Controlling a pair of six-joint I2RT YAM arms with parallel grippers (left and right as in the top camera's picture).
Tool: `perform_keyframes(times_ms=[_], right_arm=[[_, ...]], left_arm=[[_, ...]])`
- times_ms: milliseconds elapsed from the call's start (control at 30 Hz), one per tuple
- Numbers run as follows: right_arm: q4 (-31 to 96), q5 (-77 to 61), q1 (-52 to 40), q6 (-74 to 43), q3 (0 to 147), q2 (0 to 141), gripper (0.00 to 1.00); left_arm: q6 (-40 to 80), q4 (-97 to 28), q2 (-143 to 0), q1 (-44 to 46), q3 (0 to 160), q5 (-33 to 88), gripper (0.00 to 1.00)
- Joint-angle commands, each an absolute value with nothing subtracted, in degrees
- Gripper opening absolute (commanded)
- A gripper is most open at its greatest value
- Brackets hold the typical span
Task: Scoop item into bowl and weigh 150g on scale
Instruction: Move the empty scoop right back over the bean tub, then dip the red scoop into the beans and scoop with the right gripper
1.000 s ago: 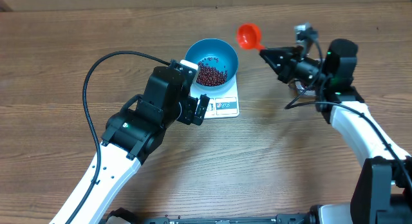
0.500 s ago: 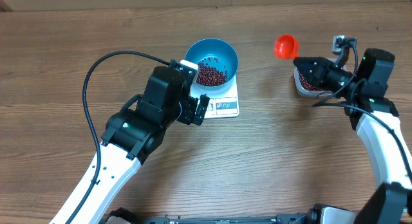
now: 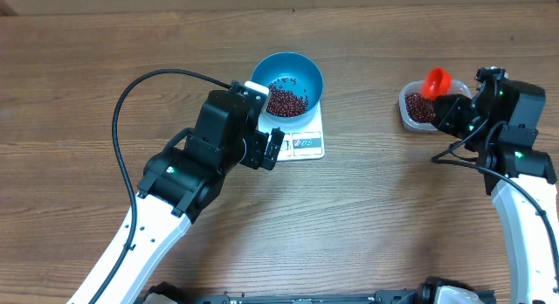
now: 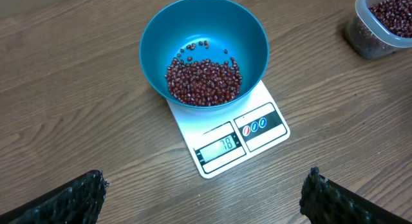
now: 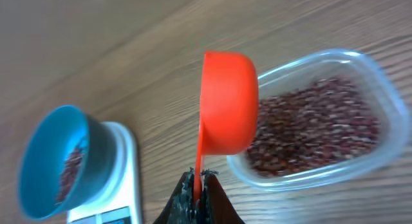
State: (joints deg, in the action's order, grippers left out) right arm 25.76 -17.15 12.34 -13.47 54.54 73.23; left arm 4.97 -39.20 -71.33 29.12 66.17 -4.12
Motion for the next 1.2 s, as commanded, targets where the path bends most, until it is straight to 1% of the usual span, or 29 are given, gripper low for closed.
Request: perform_keyframes(times_ms=[0, 133, 267, 333, 633, 900, 1167], right_arm=[[25.87, -10.52, 12.56, -11.35, 54.87, 72.31, 0.04], [26.55, -7.53, 12.56, -6.07, 54.87, 72.34, 0.04], [28.42, -0.23, 12.56, -0.23, 54.85, 72.36, 0.04], [29.32, 0.4, 12.56, 3.33, 54.83, 72.79, 0.04], [29.58, 0.36, 12.56, 3.31, 54.78, 79.09, 0.04], [25.85, -0.54, 12.56, 3.31, 54.78, 85.93, 0.04], [23.64, -0.49, 12.56, 3.33, 54.78, 86.28, 0.04]], left_arm=[[4.71, -39.03, -71.57, 28.88, 67.68, -4.67, 0.99], [4.71, -39.03, -71.57, 28.88, 67.66, -4.67, 1.0], [4.71, -39.03, -71.57, 28.88, 67.68, -4.67, 0.99], [4.71, -39.03, -71.57, 28.88, 67.68, -4.67, 0.99], [4.71, -39.03, -71.57, 28.88, 67.68, -4.67, 0.99], [4.71, -39.03, -71.57, 28.88, 67.66, -4.67, 0.99], [4.71, -39.03, -71.57, 28.88, 67.66, -4.67, 0.99]])
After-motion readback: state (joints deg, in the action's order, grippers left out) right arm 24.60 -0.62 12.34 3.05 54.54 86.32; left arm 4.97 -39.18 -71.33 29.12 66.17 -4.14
